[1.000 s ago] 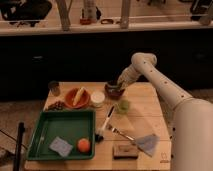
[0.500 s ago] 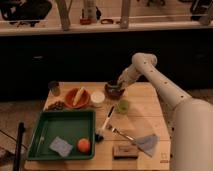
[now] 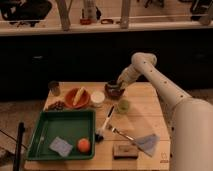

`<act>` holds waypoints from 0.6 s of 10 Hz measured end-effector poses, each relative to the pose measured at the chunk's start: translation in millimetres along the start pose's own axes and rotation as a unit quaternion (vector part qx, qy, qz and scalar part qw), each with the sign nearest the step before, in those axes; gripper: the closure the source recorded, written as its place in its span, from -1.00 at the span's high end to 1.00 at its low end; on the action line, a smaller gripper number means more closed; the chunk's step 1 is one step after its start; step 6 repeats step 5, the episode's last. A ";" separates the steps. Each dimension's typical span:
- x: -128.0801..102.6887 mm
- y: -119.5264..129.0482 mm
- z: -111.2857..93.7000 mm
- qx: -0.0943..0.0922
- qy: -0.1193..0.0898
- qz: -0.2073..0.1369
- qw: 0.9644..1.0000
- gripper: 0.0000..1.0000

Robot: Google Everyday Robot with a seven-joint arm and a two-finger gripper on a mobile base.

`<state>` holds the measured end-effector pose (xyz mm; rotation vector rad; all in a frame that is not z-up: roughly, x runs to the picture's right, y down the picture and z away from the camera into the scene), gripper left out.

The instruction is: Place pepper in purple bowl

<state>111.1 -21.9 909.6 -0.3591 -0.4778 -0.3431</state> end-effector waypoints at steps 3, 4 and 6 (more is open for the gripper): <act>-1.7 -2.1 0.0 0.005 0.002 -0.001 1.000 0.60; -3.4 -3.9 0.3 0.006 0.002 -0.003 1.000 0.60; -5.4 -5.5 1.1 0.006 0.002 -0.005 1.000 0.60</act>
